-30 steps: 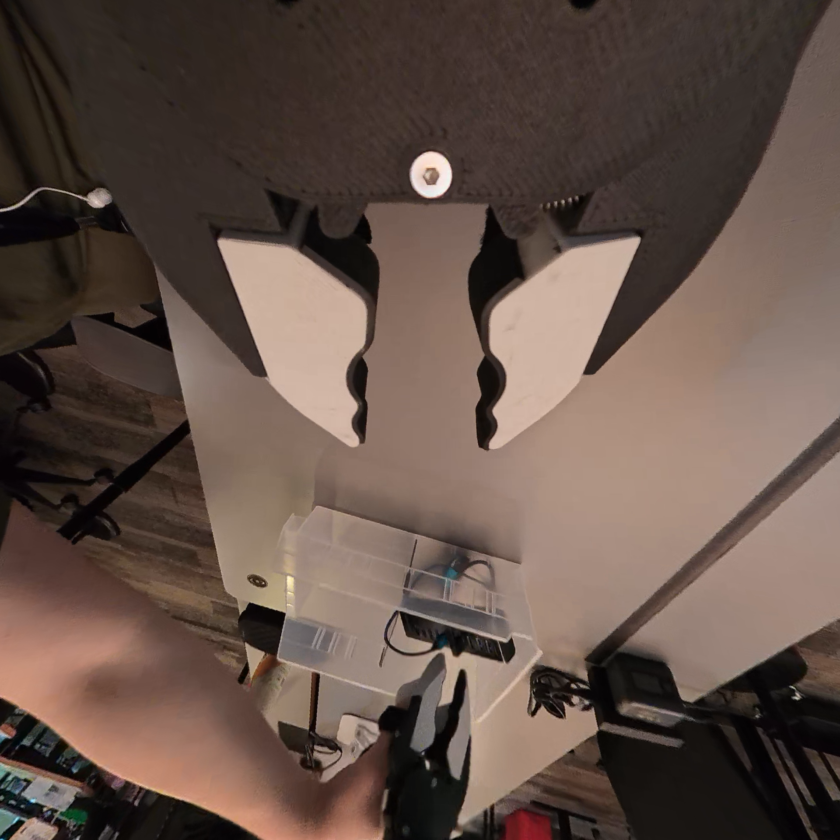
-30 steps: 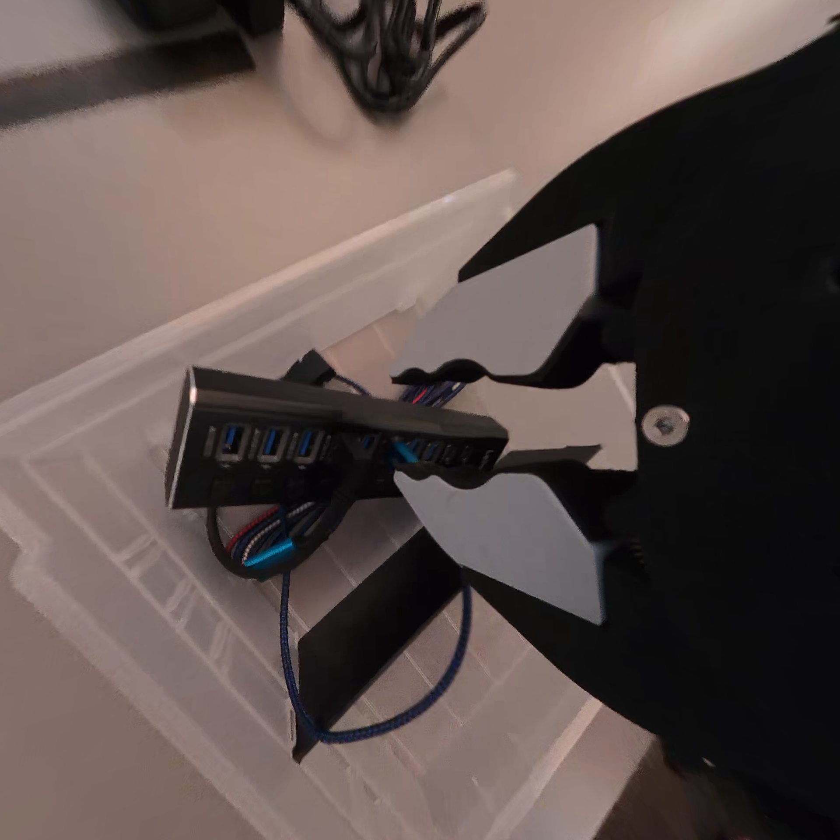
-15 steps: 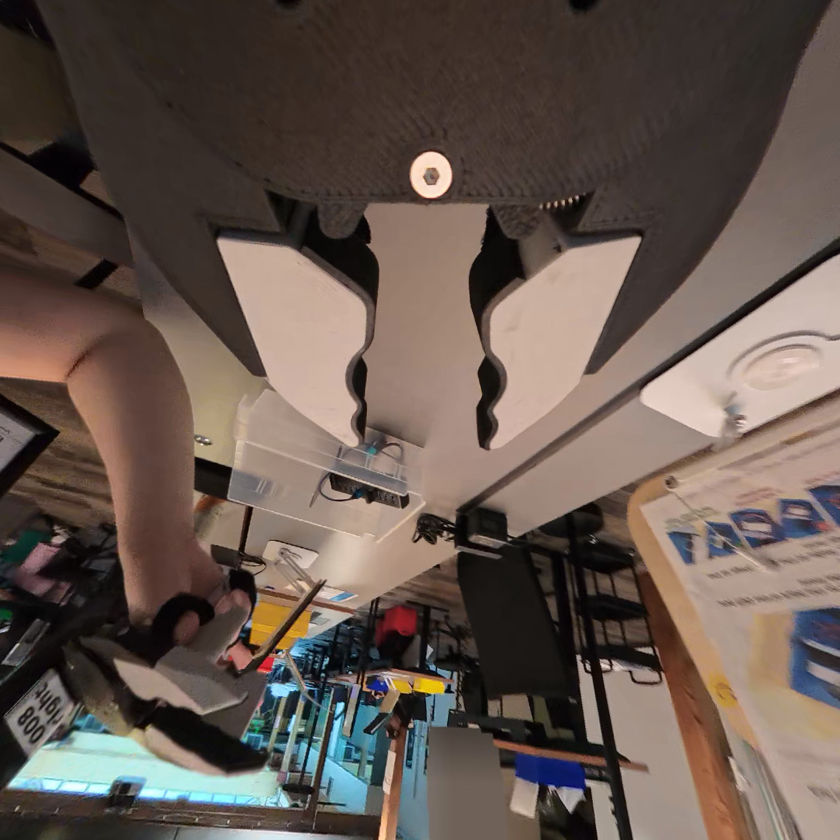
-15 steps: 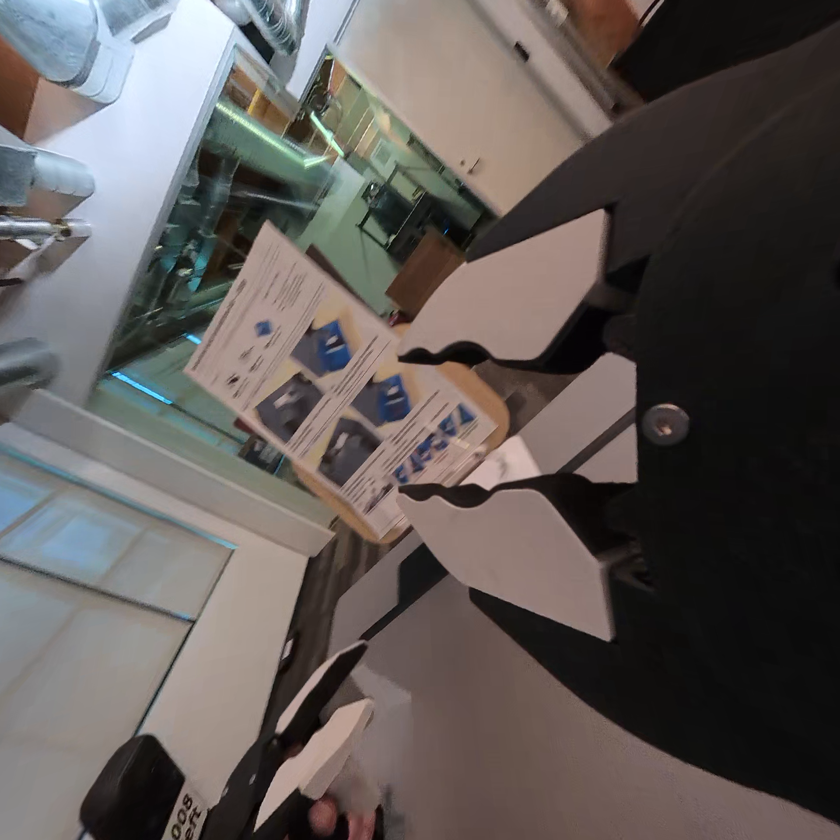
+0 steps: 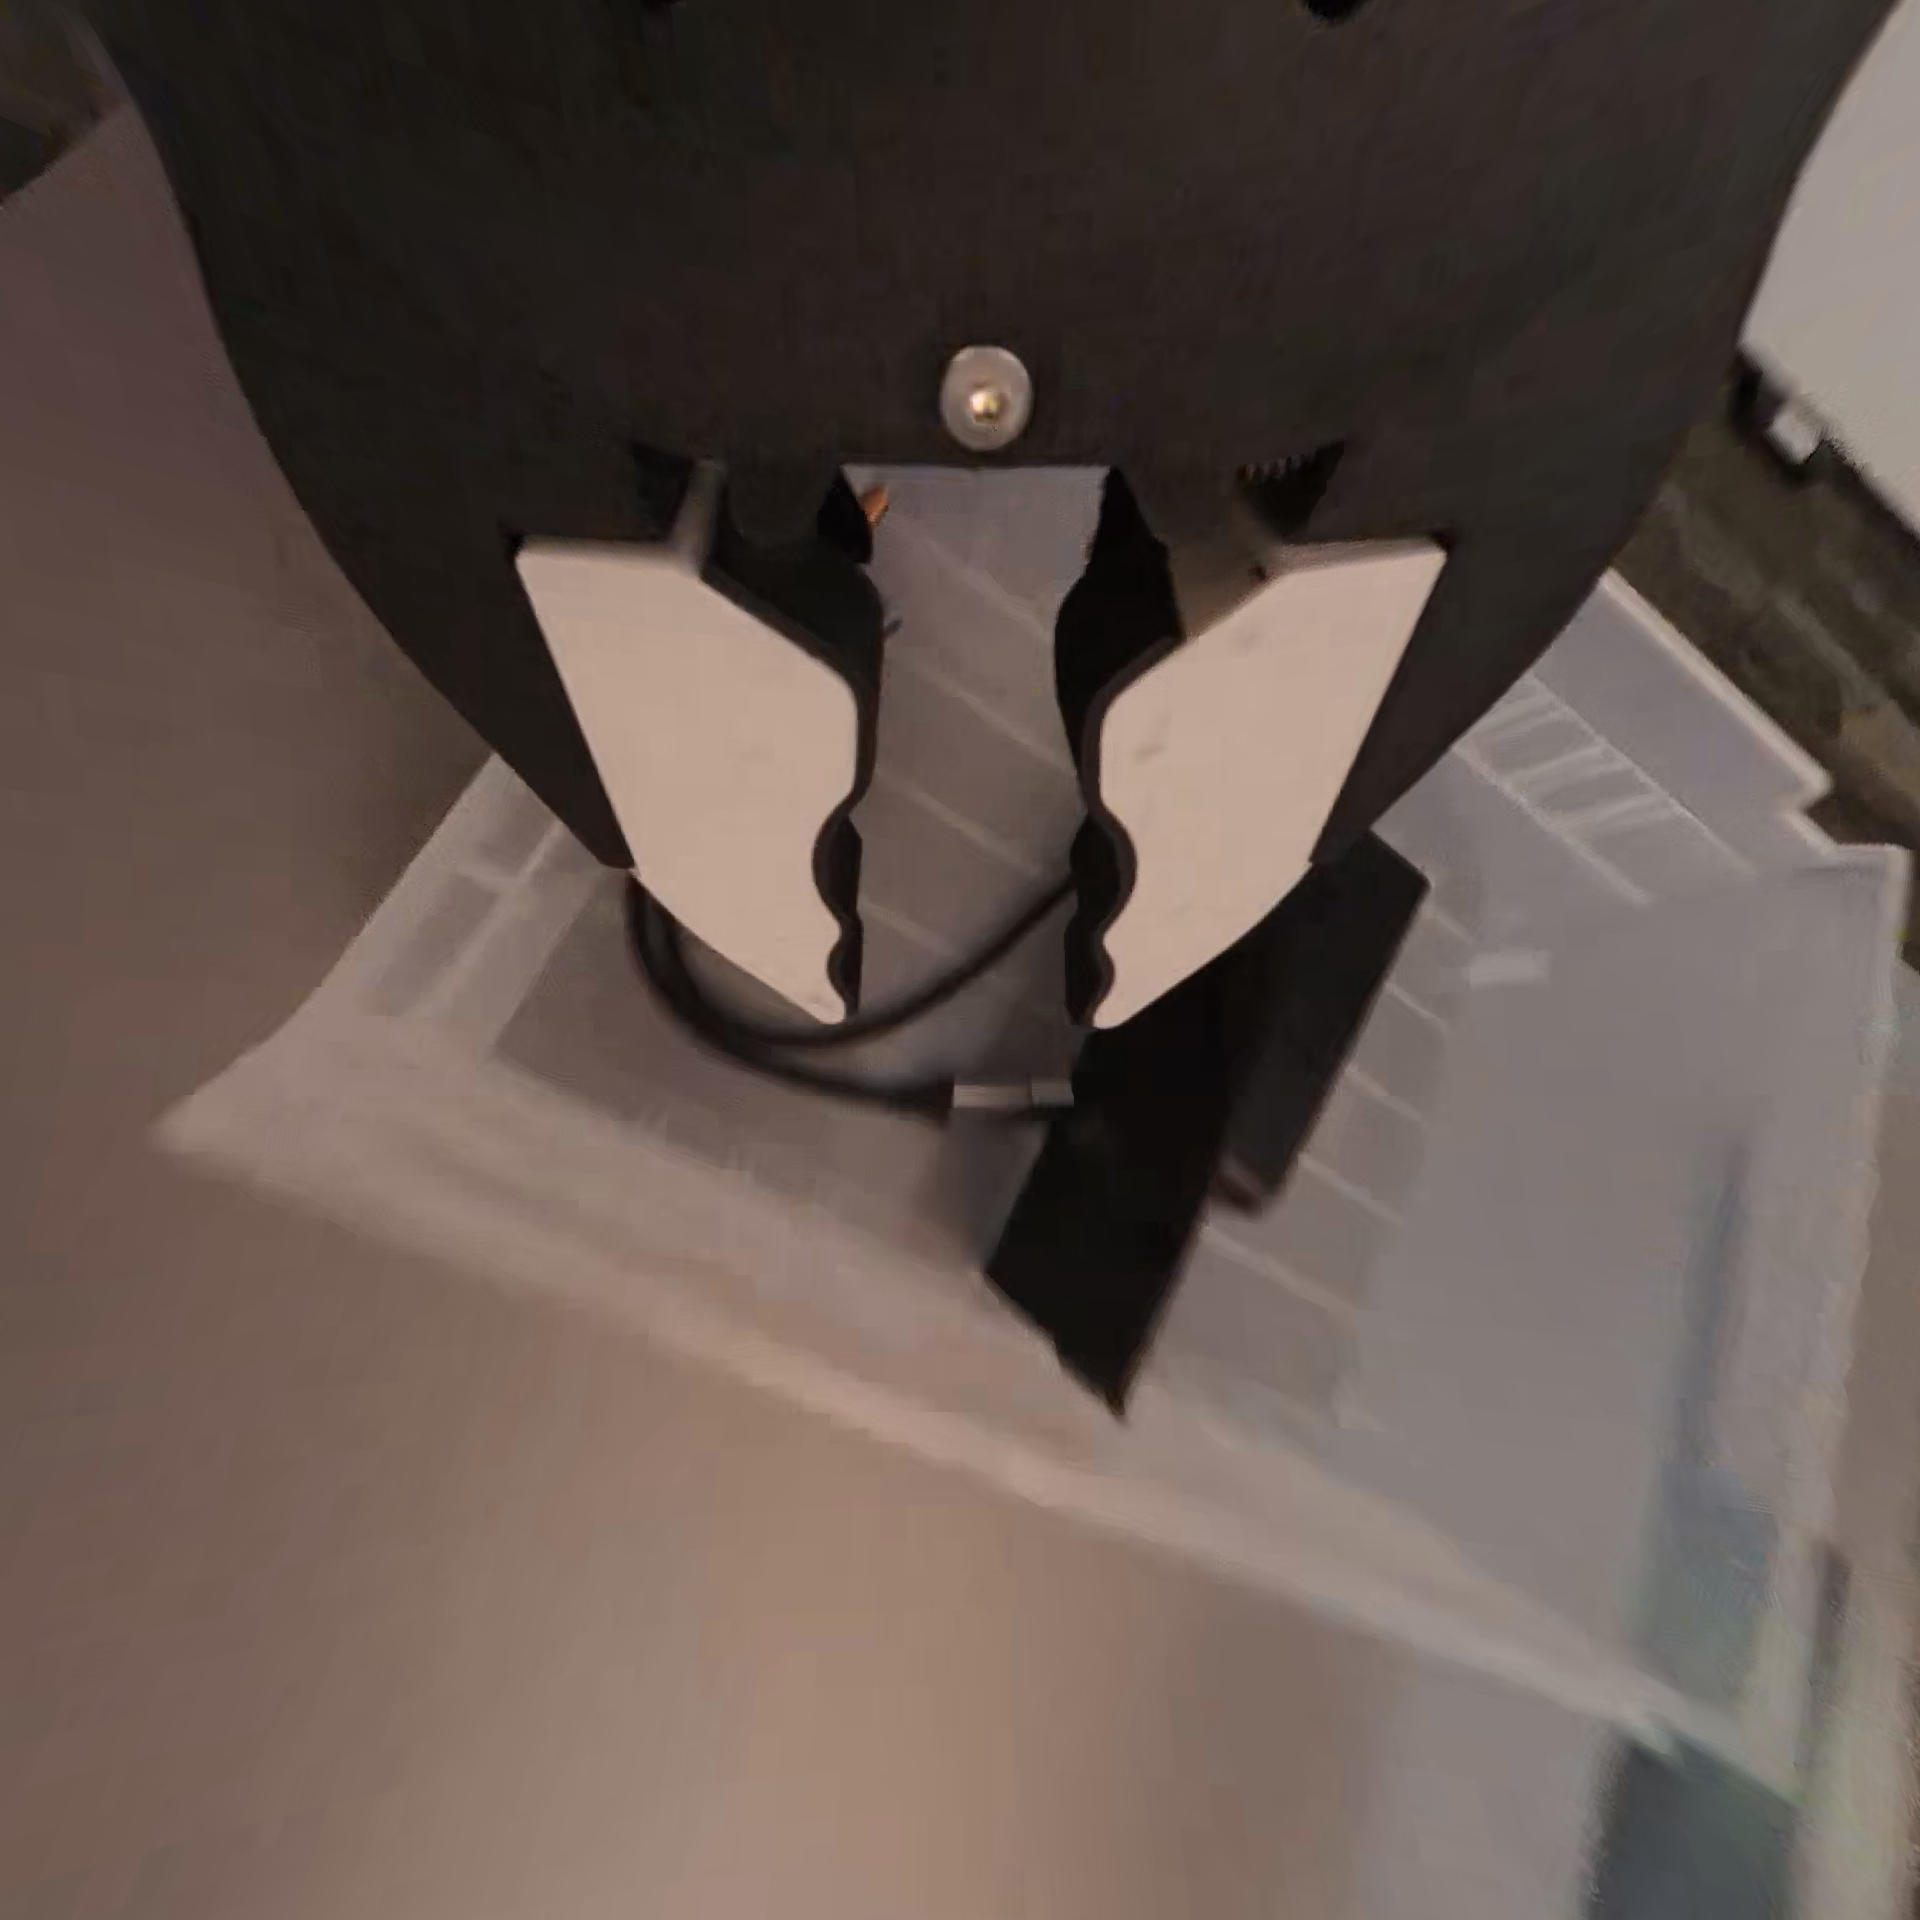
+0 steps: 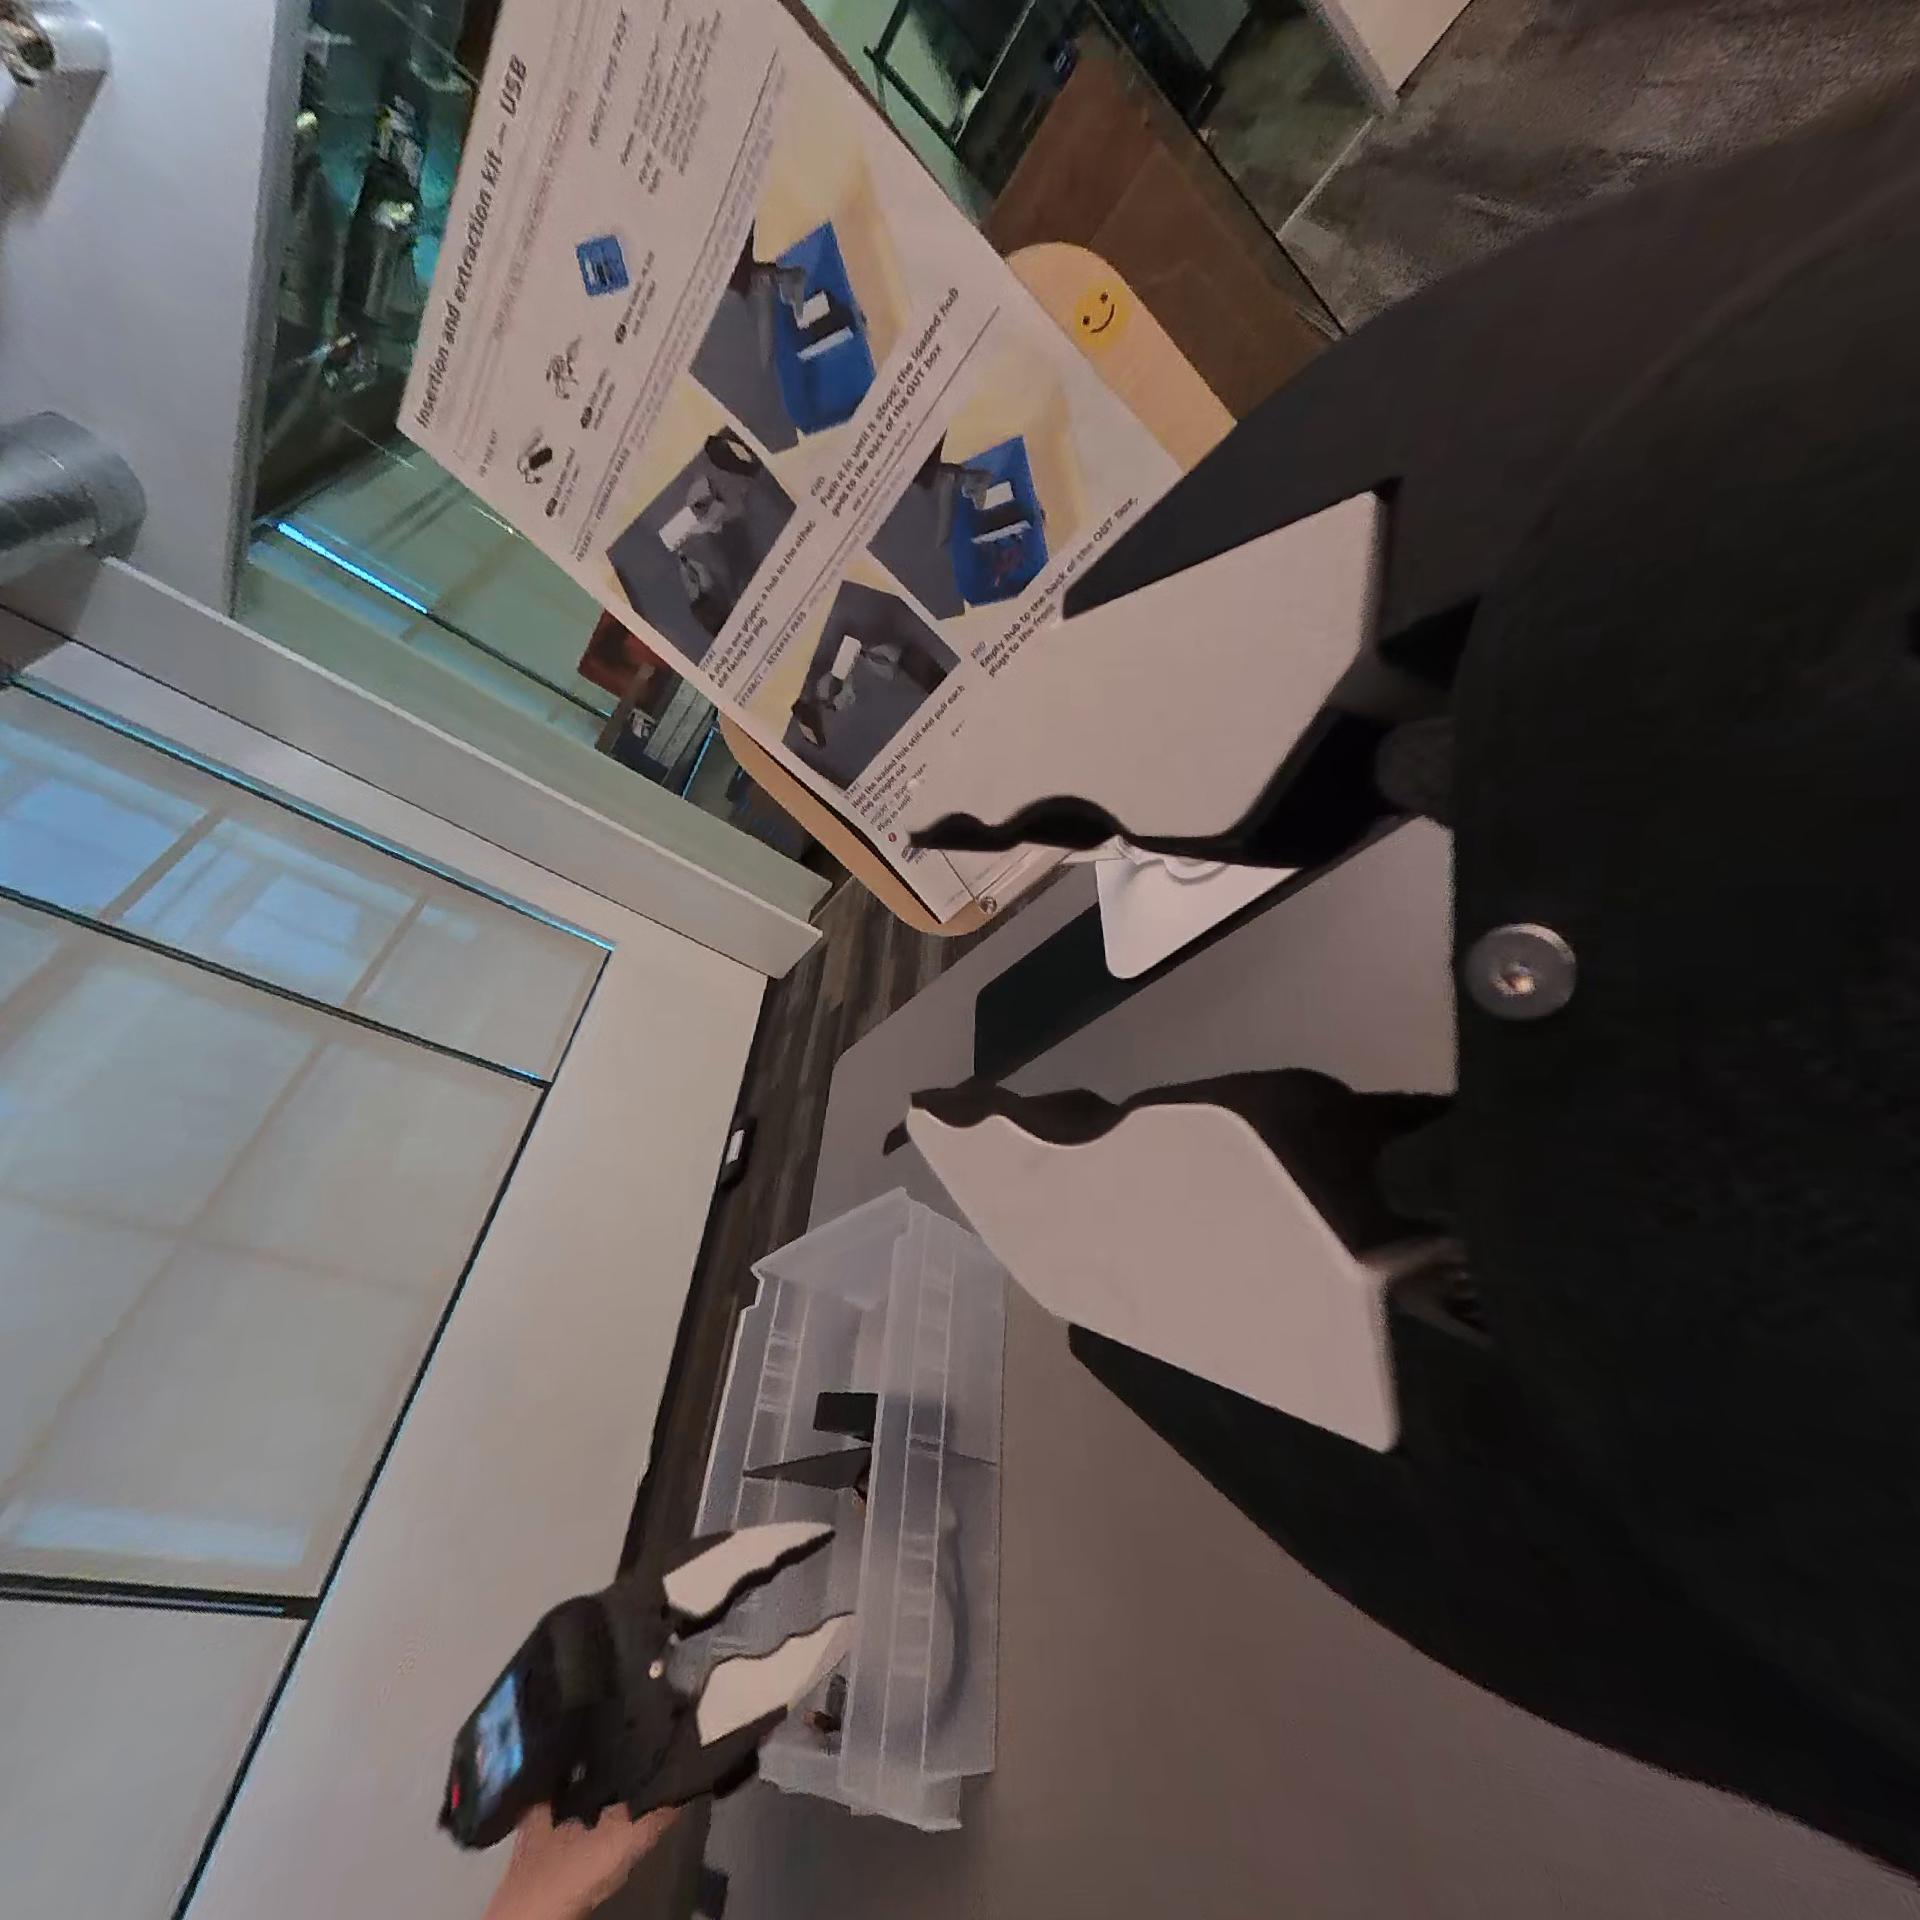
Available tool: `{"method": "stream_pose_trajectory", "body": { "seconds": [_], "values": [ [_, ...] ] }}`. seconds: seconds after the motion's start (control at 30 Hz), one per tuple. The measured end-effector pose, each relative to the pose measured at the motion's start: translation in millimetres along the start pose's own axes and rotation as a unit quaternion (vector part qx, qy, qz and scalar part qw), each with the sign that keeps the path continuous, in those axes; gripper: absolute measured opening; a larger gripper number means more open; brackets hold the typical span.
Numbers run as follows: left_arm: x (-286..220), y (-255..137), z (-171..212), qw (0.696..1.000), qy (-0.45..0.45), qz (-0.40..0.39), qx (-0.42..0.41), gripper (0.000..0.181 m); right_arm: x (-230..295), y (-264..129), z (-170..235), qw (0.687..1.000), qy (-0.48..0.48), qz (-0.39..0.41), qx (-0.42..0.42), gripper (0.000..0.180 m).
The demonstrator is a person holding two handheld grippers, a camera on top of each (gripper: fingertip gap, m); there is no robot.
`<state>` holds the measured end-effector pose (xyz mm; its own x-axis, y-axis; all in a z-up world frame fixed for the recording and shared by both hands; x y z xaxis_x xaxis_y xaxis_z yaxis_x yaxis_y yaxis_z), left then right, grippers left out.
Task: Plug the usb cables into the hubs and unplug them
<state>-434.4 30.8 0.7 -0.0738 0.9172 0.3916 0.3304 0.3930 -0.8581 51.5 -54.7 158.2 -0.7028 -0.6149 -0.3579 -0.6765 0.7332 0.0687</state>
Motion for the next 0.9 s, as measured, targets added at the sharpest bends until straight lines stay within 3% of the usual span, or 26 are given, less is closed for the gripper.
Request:
{"method": "stream_pose_trajectory", "body": {
  "seconds": [0.03, 0.23, 0.47, 0.67, 0.9],
  "values": [
    [1.7, 10.3, 7.8, 1.000, 0.010, 0.011, 0.027, 0.035, 0.0, 1.7, 2.4, 1.000, -0.006, -0.004, 0.009, 0.044],
    [16.0, 51.1, 28.6, 0.993, 0.022, 0.083, 0.079, 0.032, 1.6, 9.2, 15.8, 0.996, -0.049, 0.002, 0.080, 0.044],
    [23.4, 60.5, 25.1, 0.981, -0.021, 0.181, 0.062, 0.007, 6.2, 17.6, 22.5, 0.992, -0.069, -0.018, 0.102, 0.044],
    [13.4, 37.9, 32.6, 0.990, 0.007, 0.097, 0.099, 0.003, 5.2, 16.5, 24.3, 0.991, -0.077, -0.020, 0.105, 0.042],
    [30.5, -40.0, 29.0, 0.996, -0.018, -0.035, 0.084, 0.002, 5.5, 12.4, 21.9, 0.991, -0.091, -0.007, 0.103, 0.042]
  ]
}}
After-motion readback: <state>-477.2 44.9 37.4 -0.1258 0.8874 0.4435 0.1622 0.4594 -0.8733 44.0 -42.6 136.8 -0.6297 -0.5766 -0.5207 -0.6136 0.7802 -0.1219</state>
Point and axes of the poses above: each gripper's, where its closed fingertips meet, y out along the fingers, z out of its underside, x = y × z across the jaws, the point moved 10 cm from there along -y, back along the fingers, and after that the axes turned 5 degrees about y, right-handed, at the moved point
